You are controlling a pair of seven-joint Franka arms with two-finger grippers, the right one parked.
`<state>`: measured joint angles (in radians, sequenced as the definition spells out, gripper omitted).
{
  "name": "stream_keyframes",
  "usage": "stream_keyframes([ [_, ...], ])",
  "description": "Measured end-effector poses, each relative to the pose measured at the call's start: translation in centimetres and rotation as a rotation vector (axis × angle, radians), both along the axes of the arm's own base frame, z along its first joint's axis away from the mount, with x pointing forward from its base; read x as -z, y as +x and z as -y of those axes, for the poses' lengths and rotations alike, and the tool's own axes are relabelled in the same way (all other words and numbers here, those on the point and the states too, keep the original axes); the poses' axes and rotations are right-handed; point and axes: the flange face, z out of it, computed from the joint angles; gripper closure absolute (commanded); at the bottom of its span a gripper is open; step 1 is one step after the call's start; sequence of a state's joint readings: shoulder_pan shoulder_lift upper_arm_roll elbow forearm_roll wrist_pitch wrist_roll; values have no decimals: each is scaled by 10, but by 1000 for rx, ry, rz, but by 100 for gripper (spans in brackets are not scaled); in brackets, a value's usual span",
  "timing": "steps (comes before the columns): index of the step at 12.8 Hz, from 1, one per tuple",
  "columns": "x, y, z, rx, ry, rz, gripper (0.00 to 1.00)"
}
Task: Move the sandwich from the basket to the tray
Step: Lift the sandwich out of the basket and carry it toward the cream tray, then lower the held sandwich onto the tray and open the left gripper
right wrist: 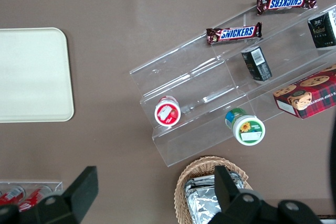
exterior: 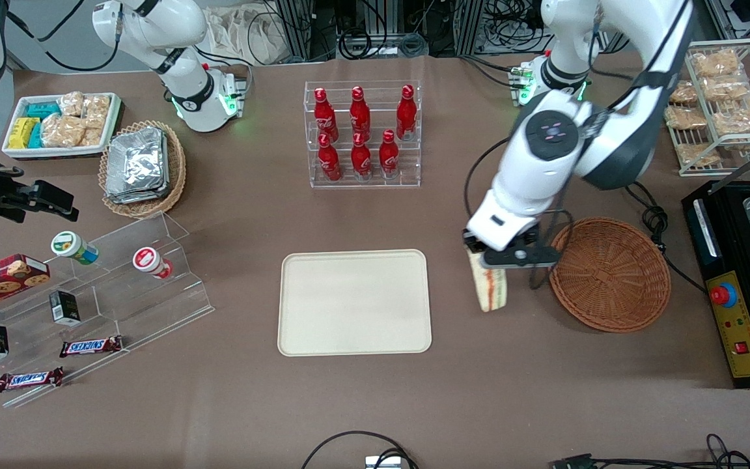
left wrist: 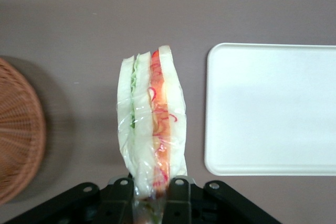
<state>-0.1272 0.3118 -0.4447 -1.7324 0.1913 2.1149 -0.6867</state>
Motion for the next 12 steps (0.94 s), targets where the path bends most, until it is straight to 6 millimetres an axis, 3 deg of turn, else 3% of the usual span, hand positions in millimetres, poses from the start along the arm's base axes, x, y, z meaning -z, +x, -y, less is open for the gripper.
stream_keyframes([
  [5,44,17,67,12,-48,-40,94],
  [12,126,-6,125,76,27,-41,91],
])
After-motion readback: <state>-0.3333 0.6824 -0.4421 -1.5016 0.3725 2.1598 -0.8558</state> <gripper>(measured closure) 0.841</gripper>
